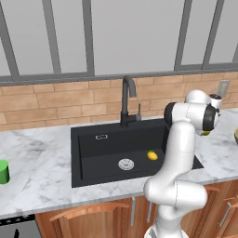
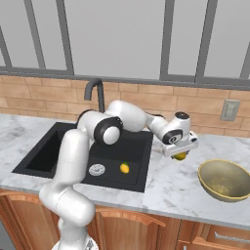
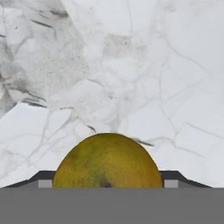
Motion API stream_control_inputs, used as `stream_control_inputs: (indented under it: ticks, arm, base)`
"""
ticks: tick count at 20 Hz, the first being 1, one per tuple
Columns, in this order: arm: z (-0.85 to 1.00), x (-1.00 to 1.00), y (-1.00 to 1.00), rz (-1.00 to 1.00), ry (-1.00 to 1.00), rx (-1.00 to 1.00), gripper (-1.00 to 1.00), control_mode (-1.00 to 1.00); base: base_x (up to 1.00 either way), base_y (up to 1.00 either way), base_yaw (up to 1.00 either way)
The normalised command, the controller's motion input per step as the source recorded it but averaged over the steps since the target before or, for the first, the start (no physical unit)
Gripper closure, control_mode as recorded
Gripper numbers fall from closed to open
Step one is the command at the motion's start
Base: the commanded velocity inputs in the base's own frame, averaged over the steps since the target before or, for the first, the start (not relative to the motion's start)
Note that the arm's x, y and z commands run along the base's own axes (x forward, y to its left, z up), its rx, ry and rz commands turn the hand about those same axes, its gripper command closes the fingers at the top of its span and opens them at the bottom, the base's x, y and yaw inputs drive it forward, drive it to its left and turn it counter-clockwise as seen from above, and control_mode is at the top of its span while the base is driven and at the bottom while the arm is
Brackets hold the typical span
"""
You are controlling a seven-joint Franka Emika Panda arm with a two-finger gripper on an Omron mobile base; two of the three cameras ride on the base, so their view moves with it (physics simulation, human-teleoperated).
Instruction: Remove the lemon and orange from the sink. Then move the bowl and cup from the counter to the sink for washing.
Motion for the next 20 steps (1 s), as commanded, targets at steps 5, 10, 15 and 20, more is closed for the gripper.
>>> stream_control_inputs:
  ticks: [5,10,15,20]
  arm:
    - [-0.16,0.03,-0.01,0.05,0.09,0.0,1.0,-1.0]
    - [-0.14,0.0,-0.01,0.06,0.02,0.0,1.0,-1.0]
    - [-0.16,0.0,-0.07,0.04,0.03,0.0,1.0,-1.0]
    - [-0.13,-0.04,-0.11,0.0,0.04,0.01,-1.0,-1.0]
  base:
    - [0.0,0.0,0.0]
    - [0.0,0.0,0.0]
    - [0.0,0.0,0.0]
    - [0.0,0.0,0.0]
